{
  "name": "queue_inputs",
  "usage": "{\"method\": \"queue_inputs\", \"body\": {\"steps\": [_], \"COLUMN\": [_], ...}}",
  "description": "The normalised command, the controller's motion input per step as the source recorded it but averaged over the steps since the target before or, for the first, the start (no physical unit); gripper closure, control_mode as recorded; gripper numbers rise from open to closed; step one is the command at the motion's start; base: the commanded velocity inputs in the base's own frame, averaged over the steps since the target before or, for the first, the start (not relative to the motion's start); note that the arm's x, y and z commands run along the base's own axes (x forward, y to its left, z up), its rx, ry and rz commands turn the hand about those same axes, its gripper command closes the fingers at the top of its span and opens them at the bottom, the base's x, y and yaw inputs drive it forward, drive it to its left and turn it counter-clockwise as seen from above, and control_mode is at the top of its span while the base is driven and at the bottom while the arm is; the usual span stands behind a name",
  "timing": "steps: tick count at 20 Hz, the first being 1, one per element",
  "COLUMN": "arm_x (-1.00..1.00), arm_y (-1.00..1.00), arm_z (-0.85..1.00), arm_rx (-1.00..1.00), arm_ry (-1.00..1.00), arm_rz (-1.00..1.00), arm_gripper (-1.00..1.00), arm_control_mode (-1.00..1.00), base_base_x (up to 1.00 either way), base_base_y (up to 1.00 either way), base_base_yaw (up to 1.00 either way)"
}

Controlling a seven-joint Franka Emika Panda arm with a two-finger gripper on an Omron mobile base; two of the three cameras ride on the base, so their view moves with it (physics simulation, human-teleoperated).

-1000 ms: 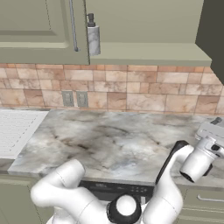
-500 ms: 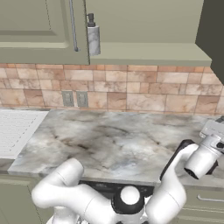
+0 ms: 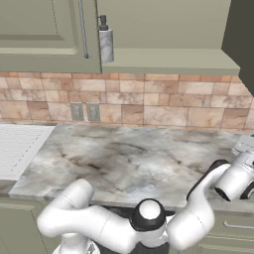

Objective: Pick up the dish brush and soap dispenser from the sink, and place them back in the cabinet, and close the cabinet doors.

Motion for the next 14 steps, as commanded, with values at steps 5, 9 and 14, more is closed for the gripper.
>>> {"method": "queue_inputs", "body": {"steps": [5,9,14], "arm_x": [0.02,0.01,0.00], "arm_y": [-0.22,-0.20,-0.18], "arm_z": [0.00,0.00,-0.01], "arm_rx": [0.00,0.00,0.00], "arm_ry": [0.00,0.00,0.00], "arm_rz": [0.00,0.00,0.00], "arm_gripper": [-1.00,-1.00,-1.00], "arm_control_mode": [-1.00,-1.00,-1.00], "base_base_x": [0.00,0.00,0.00], "base_base_y": [0.00,0.00,0.00], "base_base_yaw": [0.00,0.00,0.00]}}
